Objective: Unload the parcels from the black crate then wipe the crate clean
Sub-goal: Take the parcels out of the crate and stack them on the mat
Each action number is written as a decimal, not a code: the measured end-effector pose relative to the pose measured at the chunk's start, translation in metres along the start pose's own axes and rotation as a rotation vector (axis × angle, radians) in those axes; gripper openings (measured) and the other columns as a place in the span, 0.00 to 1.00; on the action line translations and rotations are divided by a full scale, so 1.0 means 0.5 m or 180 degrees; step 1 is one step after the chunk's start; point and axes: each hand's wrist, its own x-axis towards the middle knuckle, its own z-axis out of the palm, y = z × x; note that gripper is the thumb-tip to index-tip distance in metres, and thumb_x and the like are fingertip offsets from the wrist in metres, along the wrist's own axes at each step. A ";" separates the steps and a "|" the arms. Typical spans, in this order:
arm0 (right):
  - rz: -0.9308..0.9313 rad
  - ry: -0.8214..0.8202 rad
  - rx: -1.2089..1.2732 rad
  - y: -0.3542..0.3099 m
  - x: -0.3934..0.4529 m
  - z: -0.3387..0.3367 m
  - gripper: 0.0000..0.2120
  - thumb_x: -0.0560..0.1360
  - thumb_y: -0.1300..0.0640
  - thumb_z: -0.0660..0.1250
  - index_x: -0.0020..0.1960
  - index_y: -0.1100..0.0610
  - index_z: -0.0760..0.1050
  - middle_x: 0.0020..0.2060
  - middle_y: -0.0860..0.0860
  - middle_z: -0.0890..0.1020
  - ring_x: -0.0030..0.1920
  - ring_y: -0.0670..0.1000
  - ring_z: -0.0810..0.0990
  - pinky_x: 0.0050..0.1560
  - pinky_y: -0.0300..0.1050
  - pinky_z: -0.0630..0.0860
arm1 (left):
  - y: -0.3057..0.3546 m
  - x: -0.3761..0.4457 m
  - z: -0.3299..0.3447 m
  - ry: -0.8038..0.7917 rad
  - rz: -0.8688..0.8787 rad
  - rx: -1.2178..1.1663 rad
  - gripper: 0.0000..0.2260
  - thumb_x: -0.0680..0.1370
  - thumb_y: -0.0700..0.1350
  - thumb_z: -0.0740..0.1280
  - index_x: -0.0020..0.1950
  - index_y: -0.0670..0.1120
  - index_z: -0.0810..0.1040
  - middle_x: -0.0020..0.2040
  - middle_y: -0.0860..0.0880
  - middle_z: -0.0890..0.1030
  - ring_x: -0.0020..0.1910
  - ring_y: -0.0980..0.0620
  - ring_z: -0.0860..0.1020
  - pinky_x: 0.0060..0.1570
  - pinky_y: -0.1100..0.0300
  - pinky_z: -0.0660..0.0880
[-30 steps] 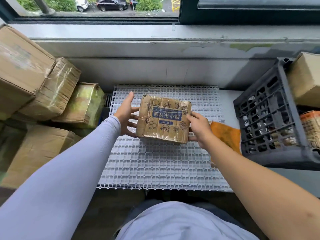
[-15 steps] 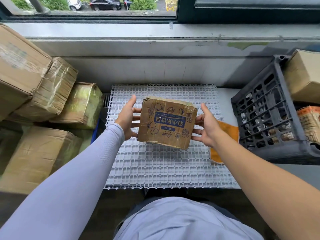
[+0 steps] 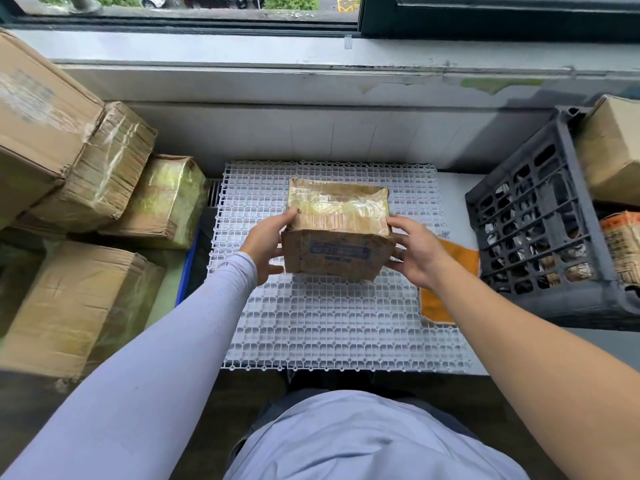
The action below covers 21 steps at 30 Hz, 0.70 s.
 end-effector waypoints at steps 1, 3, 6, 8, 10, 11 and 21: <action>-0.0001 0.0003 -0.0009 0.005 0.001 -0.002 0.08 0.80 0.51 0.67 0.56 0.51 0.81 0.44 0.50 0.81 0.42 0.52 0.77 0.48 0.50 0.75 | -0.005 0.000 -0.003 -0.0031 -0.0004 -0.0067 0.15 0.81 0.62 0.66 0.61 0.55 0.80 0.53 0.49 0.83 0.57 0.45 0.81 0.59 0.43 0.78; -0.0005 -0.0008 -0.0031 0.013 0.000 -0.007 0.10 0.80 0.53 0.66 0.58 0.51 0.81 0.44 0.50 0.82 0.40 0.51 0.78 0.45 0.49 0.76 | -0.012 0.000 -0.011 -0.0082 0.0006 -0.0168 0.11 0.82 0.56 0.68 0.60 0.52 0.80 0.53 0.46 0.81 0.53 0.44 0.83 0.59 0.40 0.80; 0.0013 -0.0076 -0.0157 0.018 0.000 -0.016 0.11 0.77 0.56 0.65 0.59 0.53 0.80 0.46 0.51 0.83 0.40 0.52 0.79 0.47 0.50 0.77 | -0.016 0.005 -0.025 -0.0153 -0.0036 -0.0110 0.10 0.81 0.50 0.68 0.62 0.54 0.79 0.55 0.45 0.80 0.49 0.43 0.82 0.61 0.39 0.79; 0.0054 -0.0083 -0.0203 0.014 0.001 -0.015 0.11 0.76 0.58 0.64 0.57 0.54 0.80 0.45 0.51 0.82 0.39 0.52 0.77 0.44 0.50 0.77 | -0.012 0.009 -0.030 -0.0212 -0.0060 -0.0052 0.18 0.79 0.48 0.67 0.69 0.59 0.76 0.57 0.44 0.80 0.49 0.42 0.82 0.58 0.39 0.79; 0.0071 -0.0063 -0.0273 0.006 0.000 -0.008 0.10 0.75 0.57 0.63 0.55 0.54 0.78 0.43 0.51 0.81 0.37 0.52 0.75 0.41 0.49 0.75 | -0.003 0.012 -0.032 -0.0245 -0.0098 -0.0017 0.23 0.78 0.48 0.67 0.73 0.62 0.72 0.59 0.44 0.79 0.49 0.40 0.82 0.52 0.39 0.81; 0.0083 -0.0036 -0.0354 0.001 0.000 -0.004 0.09 0.75 0.55 0.63 0.54 0.54 0.77 0.42 0.50 0.81 0.37 0.52 0.74 0.41 0.49 0.75 | 0.004 0.011 -0.031 -0.0261 -0.0138 -0.0027 0.23 0.78 0.51 0.67 0.74 0.63 0.72 0.59 0.43 0.79 0.48 0.40 0.82 0.50 0.39 0.81; 0.0260 0.0253 -0.0530 -0.040 -0.006 0.027 0.35 0.72 0.23 0.61 0.64 0.48 0.78 0.57 0.55 0.84 0.53 0.59 0.84 0.46 0.54 0.82 | 0.048 0.014 -0.055 -0.0531 -0.0155 0.0052 0.23 0.77 0.73 0.60 0.65 0.62 0.77 0.60 0.39 0.83 0.52 0.36 0.81 0.61 0.39 0.75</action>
